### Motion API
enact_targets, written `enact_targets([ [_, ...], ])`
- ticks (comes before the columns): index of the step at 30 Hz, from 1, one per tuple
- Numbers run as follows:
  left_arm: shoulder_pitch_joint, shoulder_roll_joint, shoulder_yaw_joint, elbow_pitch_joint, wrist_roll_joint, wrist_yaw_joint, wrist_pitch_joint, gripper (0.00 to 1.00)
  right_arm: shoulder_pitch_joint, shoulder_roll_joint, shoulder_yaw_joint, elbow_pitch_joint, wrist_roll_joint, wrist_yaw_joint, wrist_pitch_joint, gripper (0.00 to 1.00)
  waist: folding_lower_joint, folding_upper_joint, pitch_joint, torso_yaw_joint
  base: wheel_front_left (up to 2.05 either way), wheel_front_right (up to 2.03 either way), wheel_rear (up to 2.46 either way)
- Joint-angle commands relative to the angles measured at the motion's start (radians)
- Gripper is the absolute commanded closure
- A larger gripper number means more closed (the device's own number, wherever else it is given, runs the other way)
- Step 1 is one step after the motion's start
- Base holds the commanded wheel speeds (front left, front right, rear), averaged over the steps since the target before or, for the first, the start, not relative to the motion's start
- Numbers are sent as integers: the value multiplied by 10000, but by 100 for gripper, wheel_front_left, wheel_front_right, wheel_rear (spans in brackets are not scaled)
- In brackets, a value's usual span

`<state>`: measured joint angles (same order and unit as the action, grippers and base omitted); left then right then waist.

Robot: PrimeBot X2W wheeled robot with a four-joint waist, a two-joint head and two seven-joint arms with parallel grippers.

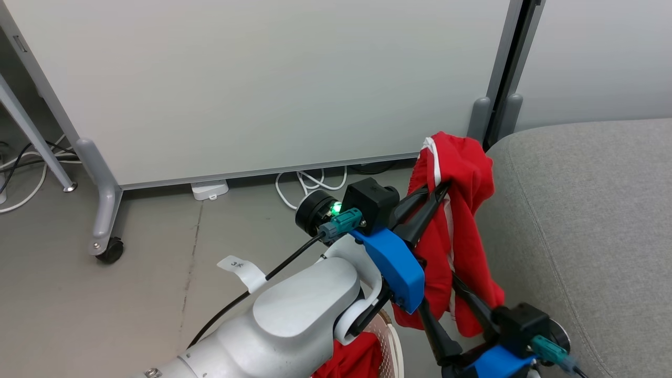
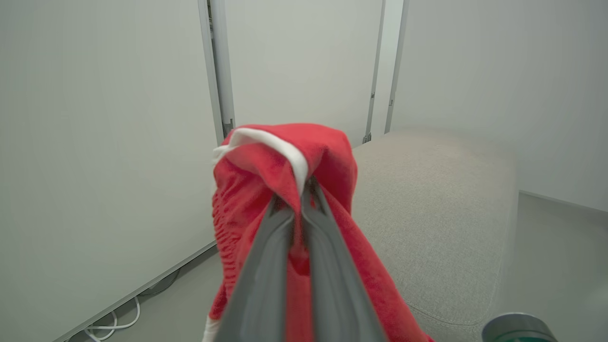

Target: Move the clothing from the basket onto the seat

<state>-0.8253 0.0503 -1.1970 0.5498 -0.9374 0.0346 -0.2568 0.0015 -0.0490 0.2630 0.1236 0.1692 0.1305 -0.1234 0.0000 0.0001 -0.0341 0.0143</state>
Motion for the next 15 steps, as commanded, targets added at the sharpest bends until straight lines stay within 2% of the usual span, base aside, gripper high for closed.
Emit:
enact_targets([
  [1, -224, 1, -76, -4, -99, 49, -52, 100, -352, -25, 165, 222, 116, 5, 264, 0, 0, -1, 19, 0, 0, 0, 0],
  [9, -331, 1, -303, -42, -293, 105, -87, 100, -1351, -25, 677, 960, 398, 5, 677, 0, 0, -1, 109, 11, 0, 0, 0],
  [15, -406, 0, -416, -27, -443, 136, -97, 100, -2164, -23, 1089, 1991, 485, 5, 726, 0, 0, -1, 155, 5, 0, 0, 0],
])
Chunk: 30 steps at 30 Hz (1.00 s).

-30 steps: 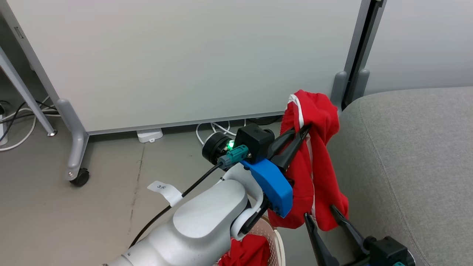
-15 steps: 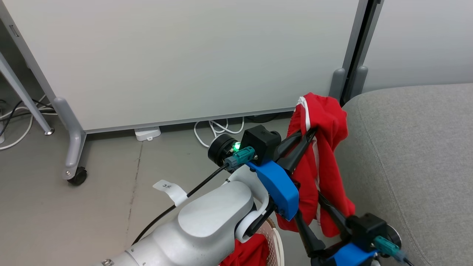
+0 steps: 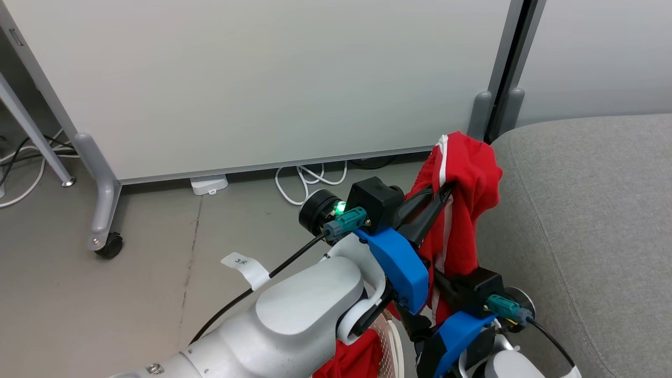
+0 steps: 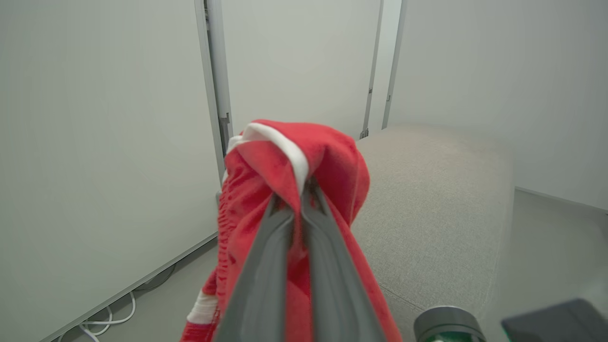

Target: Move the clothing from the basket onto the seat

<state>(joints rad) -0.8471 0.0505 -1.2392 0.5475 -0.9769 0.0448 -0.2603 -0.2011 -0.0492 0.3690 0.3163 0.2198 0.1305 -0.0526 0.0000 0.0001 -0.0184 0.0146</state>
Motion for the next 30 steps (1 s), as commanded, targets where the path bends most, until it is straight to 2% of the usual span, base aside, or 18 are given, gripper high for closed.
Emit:
enact_targets([
  [1, -192, -1, -21, 1, -84, 30, -61, 100, -240, -24, 61, 225, 24, 5, -8, 58, 0, -1, -4, 6, 0, 0, 0],
  [2, -201, -1, -45, 11, -101, 24, -57, 100, -337, -24, 98, 370, 35, 5, -53, 90, 0, -1, -7, 12, 0, 0, 0],
  [3, -209, 0, -69, 27, -111, 19, -59, 100, -417, -21, 127, 495, 17, 5, -112, 100, 0, -1, -12, 20, 0, 0, 0],
  [11, -197, -2, -164, 241, -266, 44, -63, 100, -449, -21, -225, 1005, -189, 5, -555, 100, 0, -1, -58, 30, 0, 0, 0],
  [28, -236, -2, -287, 411, -246, 34, -65, 100, -317, -21, -276, 1021, -201, 5, -708, 100, 0, -1, -112, -150, 0, 0, 0],
  [30, -245, 0, -310, 421, -263, 46, -64, 60, -318, -21, -258, 1004, -202, 5, -707, 100, 0, -1, -113, -168, 0, 0, 0],
])
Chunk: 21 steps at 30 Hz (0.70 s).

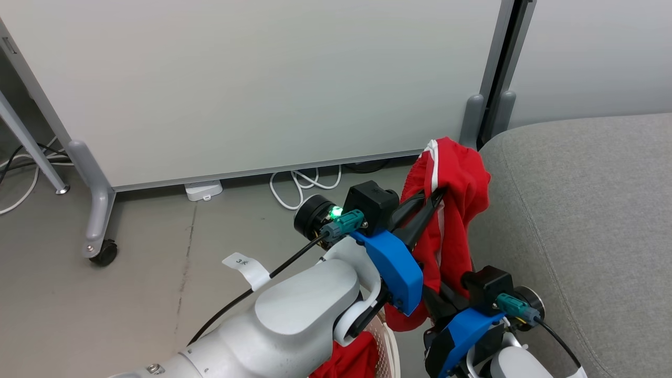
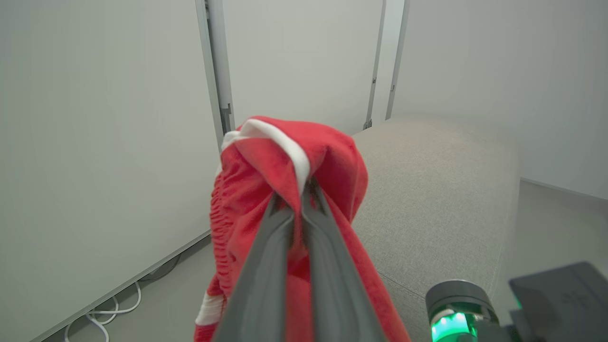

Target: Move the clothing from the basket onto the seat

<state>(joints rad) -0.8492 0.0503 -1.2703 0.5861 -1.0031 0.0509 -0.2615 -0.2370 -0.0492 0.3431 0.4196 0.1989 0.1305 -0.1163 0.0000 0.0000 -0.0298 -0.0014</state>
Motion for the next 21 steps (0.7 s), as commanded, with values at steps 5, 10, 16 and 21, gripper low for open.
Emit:
enact_targets([
  [5, -177, 2, -55, 87, -40, -14, -25, 0, 59, -21, -52, -58, -62, 5, -66, 100, 0, 0, 7, -18, 0, 0, 0],
  [10, -199, 2, -90, 161, -46, -17, -1, 0, 93, -21, -93, -72, -63, 5, -67, 100, 0, 0, 12, -23, 0, 0, 0],
  [16, -201, 2, -109, 192, -92, 65, -10, 0, 108, -21, -137, -99, -95, 5, -100, 100, 0, 0, -2, -16, 0, 0, 0],
  [21, 35, 2, -5, 341, 47, 178, -39, 0, 165, -21, -353, -158, -125, 5, -158, 100, 0, 0, -18, 12, 0, 0, 0],
])
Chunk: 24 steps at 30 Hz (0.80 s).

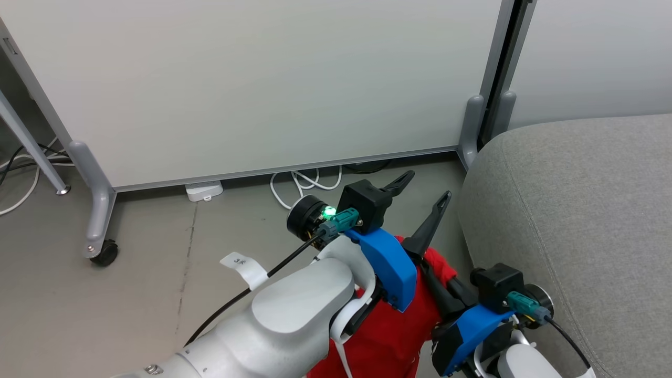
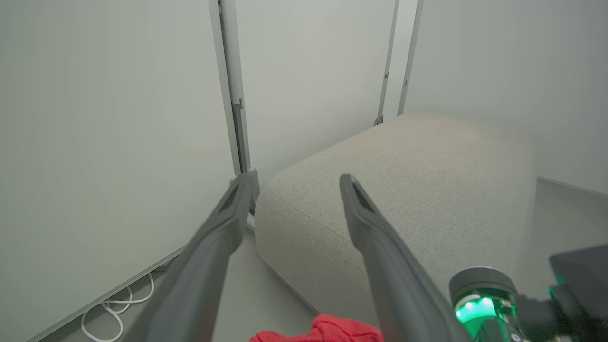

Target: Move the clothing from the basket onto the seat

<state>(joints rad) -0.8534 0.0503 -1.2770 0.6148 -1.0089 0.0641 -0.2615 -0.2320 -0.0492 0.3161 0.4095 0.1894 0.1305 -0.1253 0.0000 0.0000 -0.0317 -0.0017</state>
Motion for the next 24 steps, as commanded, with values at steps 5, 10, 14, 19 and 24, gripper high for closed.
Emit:
enact_targets([
  [5, 895, 162, 1034, -212, 716, 82, -46, 0, 187, -21, -398, -232, -66, 5, -121, 100, 0, 0, 26, 31, 0, 0, 0],
  [10, 2215, 659, 2406, -1008, 1793, 80, -46, 0, 355, -21, -582, -470, -115, 5, -105, 100, 0, 0, 61, -16, 0, 0, 0],
  [14, 3465, 1095, 3551, -1807, 2985, 193, -41, 0, 428, -21, -617, -697, -159, 5, -56, 100, 0, 0, 110, -88, 0, 0, 0],
  [19, 5241, 1340, 5296, -2843, 4208, 168, -40, 0, 561, -21, -653, -968, -168, 5, -14, 100, 0, 0, 178, -198, 0, 0, 0],
  [24, 6496, 1333, 6505, -3406, 5009, -110, -42, 0, 653, -21, -684, -1137, -181, 5, 61, 100, 0, 0, 211, -230, 0, 0, 0],
])
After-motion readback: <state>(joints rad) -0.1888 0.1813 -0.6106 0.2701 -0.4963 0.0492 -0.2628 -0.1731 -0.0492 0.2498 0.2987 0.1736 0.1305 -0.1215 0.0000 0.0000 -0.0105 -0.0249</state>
